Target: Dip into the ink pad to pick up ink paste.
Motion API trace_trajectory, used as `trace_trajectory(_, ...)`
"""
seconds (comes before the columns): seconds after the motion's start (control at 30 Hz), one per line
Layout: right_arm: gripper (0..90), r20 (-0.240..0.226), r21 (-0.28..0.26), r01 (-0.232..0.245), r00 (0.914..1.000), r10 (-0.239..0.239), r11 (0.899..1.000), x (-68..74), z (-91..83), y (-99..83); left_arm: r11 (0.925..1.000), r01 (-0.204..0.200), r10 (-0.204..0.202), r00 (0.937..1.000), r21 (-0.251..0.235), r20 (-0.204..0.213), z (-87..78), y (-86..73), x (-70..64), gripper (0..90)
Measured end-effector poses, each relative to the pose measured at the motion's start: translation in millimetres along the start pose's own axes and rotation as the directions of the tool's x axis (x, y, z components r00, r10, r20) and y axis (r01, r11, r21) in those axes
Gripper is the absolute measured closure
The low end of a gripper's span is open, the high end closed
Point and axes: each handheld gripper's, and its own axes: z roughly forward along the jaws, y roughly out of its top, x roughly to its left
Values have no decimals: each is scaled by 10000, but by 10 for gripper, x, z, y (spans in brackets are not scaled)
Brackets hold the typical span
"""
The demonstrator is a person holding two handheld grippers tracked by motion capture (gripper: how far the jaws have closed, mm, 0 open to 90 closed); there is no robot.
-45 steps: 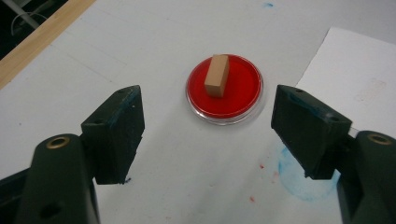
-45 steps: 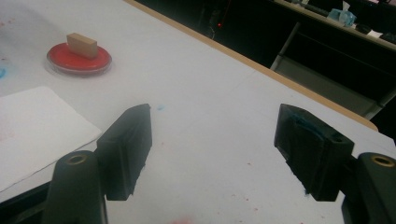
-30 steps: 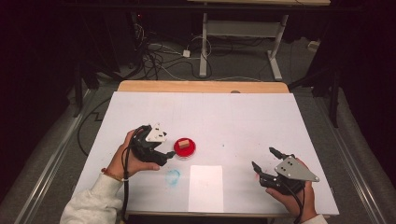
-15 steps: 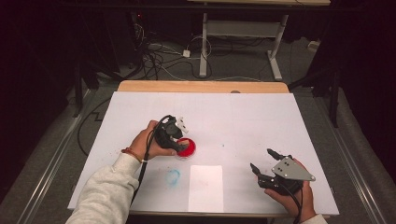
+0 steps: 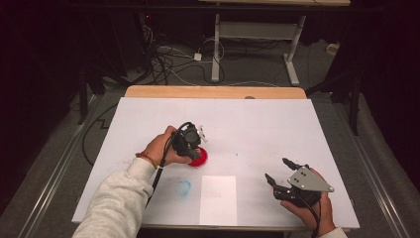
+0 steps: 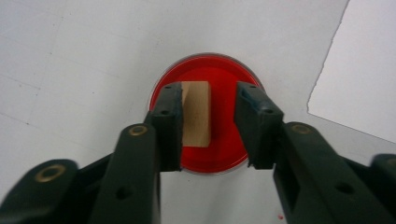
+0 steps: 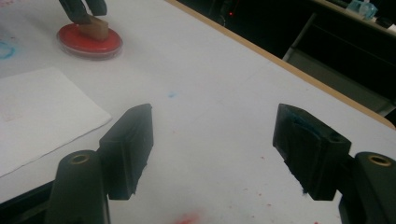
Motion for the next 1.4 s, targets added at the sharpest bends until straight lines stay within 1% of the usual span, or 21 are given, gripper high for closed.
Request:
trace_trajectory(0.07,295,46,-79,-84,10000,85,9999,-13,-11,3,10000,28,-28,9999,-24,132,-7,7,8,656)
trace_trajectory(0.13,297,92,-94,-95,9999,96,9999,-20,-17,3,10000,24,-24,10000,35,84,-5,14,8,670)
trace_trajectory(0.2,297,96,-85,-88,9999,88,9999,-21,-18,4,10000,77,-77,9999,52,128,-2,17,14,657)
trace_trajectory(0.23,297,97,-88,-80,9999,81,9999,-20,-19,3,9999,126,-127,9998,63,139,1,19,19,650)
trace_trajectory(0.27,298,71,-72,-83,9999,84,9999,-18,-19,1,9998,161,-162,9998,93,103,5,22,22,619)
trace_trajectory(0.3,298,71,-72,-83,9999,84,9999,-18,-19,1,9998,155,-156,9998,107,99,8,25,25,619)
trace_trajectory(0.37,298,72,-50,-81,9999,82,10000,-16,-17,0,9996,270,-270,9996,113,25,20,28,34,560)
trace_trajectory(0.5,298,74,-44,-87,9999,87,10000,-17,-18,-2,9987,503,-502,9987,-79,85,30,16,64,519)
trace_trajectory(0.57,300,56,-32,-70,10000,70,10000,-16,-17,-2,9992,385,-383,9987,-76,335,38,15,64,540)
trace_trajectory(0.6,301,49,-32,-42,10000,42,10000,-15,-16,-1,9994,353,-353,9990,7,292,45,21,60,547)
trace_trajectory(0.63,301,26,-29,-67,10000,67,10000,-15,-14,-2,9995,324,-325,9990,64,317,54,27,58,581)
trace_trajectory(0.7,301,24,-14,-41,10000,41,10000,-15,-11,-2,9996,273,-277,9988,112,401,68,37,53,590)
trace_trajectory(0.77,302,22,-21,-49,10000,49,10000,-16,-13,-2,9995,237,-245,9990,211,368,86,46,49,640)
trace_trajectory(0.93,305,32,-24,-57,10000,57,10000,-17,-15,-3,9989,329,-339,9990,330,303,99,50,58,692)
trace_trajectory(1.03,306,21,-18,-44,10000,44,10000,-15,-16,-3,9975,426,-440,9987,572,245,134,53,67,667)
trace_trajectory(1.1,307,20,-15,-43,10000,43,10000,-16,-13,-5,9967,373,-396,9988,718,301,169,56,74,654)
trace_trajectory(1.13,307,26,-20,-6,10000,6,10000,-17,-12,-5,9969,418,-440,9985,660,323,178,58,77,658)
trace_trajectory(1.17,311,42,-32,-54,10000,54,10000,-17,-17,-3,9973,435,-457,9983,587,365,179,61,81,700)
trace_trajectory(1.3,311,40,-81,-54,10000,55,10000,-19,-22,0,9979,379,-401,9983,530,416,176,66,82,728)
trace_trajectory(1.37,311,28,-59,-33,10000,33,10000,-18,-18,-3,9971,592,-605,9978,469,260,170,60,93,731)
trace_trajectory(1.4,311,35,-35,-38,10000,38,10000,-17,-17,-4,9970,619,-632,9976,463,268,173,54,101,733)
